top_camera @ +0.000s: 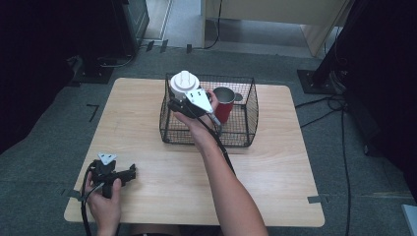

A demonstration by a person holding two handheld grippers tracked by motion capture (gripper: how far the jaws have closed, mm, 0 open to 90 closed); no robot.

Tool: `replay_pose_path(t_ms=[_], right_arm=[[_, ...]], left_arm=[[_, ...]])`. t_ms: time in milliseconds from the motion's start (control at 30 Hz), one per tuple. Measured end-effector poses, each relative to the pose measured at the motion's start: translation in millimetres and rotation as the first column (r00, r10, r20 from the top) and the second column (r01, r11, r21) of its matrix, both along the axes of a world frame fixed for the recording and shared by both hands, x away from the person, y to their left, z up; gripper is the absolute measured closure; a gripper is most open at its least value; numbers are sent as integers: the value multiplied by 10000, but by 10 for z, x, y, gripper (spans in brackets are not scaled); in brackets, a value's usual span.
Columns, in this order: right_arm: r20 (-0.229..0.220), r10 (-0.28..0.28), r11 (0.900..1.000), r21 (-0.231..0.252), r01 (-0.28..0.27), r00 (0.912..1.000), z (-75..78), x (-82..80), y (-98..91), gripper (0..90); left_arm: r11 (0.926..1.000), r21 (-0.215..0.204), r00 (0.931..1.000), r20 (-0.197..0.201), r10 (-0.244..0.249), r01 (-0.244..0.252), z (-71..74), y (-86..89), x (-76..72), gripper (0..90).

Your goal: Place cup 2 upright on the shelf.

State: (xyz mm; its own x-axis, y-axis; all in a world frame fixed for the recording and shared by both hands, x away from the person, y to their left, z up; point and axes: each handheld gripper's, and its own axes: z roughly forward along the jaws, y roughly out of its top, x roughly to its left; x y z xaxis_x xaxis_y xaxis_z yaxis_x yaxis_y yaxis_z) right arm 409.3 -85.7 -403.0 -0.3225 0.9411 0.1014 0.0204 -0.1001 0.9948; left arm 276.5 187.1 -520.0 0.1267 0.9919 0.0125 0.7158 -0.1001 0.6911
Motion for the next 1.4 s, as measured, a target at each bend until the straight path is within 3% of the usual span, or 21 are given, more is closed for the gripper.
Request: replay_pose_path(t_ms=[367, 900, 1100, 1400], right_arm=[[-321, 26, 9994, -354, -38, 9995, -149, 84, 56, 159], [-486, -247, 9992, -327, 231, 9985, -160, 183, -20, 159], [-567, -413, 9977, -559, 381, 9975, -192, 240, -39, 159], [-875, -444, 9924, -1179, 339, 9952, -362, 321, 7, 159]], left_arm=[[10000, -21, 10000, 10, 22, -22, -1, -2, 1, 0], [10000, -21, 10000, 19, 31, -31, -2, -3, 5, 0], [10000, -21, 10000, 29, 41, -41, -3, -4, 5, 0], [10000, -31, 10000, 39, 48, -48, -3, -5, 6, 0]])
